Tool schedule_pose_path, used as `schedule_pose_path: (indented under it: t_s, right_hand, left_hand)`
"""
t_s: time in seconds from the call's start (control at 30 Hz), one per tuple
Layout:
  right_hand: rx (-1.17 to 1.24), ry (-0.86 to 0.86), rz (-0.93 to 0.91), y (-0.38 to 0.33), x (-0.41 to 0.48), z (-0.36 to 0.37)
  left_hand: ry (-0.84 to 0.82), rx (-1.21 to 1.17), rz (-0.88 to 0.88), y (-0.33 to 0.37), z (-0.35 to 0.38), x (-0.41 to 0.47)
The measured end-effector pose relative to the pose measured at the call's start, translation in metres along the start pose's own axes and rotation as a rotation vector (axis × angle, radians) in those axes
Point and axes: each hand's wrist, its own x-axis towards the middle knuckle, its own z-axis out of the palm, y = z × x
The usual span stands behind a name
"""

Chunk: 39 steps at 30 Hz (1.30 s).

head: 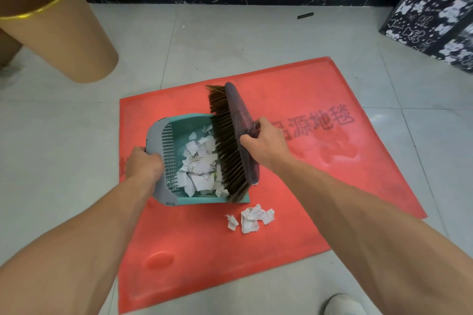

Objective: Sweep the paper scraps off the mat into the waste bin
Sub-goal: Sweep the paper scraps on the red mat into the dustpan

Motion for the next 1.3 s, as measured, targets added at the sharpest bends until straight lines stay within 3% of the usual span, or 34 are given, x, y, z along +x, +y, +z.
schedule_pose_path:
  t_s: [0.3,0.63,0.87,1.3]
  right_hand:
    - [-0.17,0.146,-0.017,0.016,-0.001,-0.035]
    - [-0.322,0.035,-0.051,0.057,-0.029,-0.039]
    - [-0.139,0.021,-0.005,0.054,-0.055,-0.012]
    - [0.23,-0.009,0.103,0.023,-0.056,0.017]
  left_hand:
    - [0.042,0.044,-0.022,-0.014,-0.027,0.006]
    - [0.068,0.166,-0.038,-0.053,-0.065,0.003]
    - [0.031,0.113,-0.088,-0.083,-0.042,-0.025]
    - [0.03,0.03,-0.108,-0.065,-0.022,-0.04]
